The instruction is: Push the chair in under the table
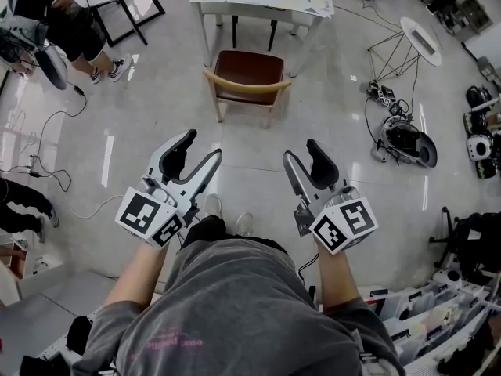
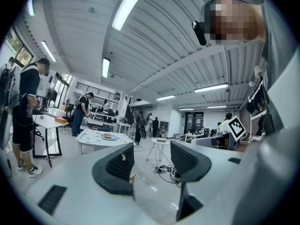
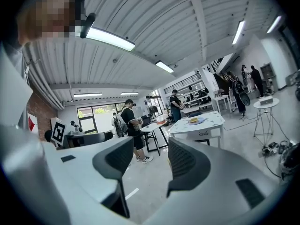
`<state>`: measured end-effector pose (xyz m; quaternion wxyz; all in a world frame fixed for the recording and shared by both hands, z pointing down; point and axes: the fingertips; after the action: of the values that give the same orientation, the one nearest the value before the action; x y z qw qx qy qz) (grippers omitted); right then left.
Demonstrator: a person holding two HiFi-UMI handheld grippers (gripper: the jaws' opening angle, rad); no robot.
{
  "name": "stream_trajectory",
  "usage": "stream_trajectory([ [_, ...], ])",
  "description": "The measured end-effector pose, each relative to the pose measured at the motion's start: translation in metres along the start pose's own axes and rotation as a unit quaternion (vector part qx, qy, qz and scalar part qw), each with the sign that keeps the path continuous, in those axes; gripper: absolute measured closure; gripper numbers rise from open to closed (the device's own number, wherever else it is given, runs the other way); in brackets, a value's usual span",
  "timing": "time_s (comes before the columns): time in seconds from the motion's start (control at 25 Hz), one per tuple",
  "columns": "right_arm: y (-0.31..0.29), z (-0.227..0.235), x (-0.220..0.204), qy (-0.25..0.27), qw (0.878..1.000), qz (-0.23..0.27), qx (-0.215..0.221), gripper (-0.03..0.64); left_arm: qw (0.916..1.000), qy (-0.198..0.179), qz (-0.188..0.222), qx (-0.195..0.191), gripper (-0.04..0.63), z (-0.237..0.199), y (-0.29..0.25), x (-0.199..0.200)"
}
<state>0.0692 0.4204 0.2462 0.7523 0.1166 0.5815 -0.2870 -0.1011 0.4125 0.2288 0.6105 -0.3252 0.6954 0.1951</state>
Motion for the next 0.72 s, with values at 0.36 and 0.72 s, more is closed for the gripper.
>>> stream_trajectory([
  [0.36, -0.023, 0.021, 0.005, -0.003, 1.0, -0.003, 0.0, 0.402, 1.0, 0.002, 0.002, 0.003, 0.353, -0.019, -0.027, 0.003],
  [0.72, -0.09, 0.057, 0.01, -0.004, 1.0, -0.021, -0.009, 0.403, 0.9999, 0.016, -0.003, -0.003, 0.354, -0.08, -0.081, 0.004],
])
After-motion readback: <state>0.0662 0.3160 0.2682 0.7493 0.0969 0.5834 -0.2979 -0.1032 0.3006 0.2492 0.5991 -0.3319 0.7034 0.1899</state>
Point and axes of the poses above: the fingertips, and each gripper's own axes: y backward along the fingers, z to its right, x out of its top, and after that the axes turned 3 degrees about -z, right-handed
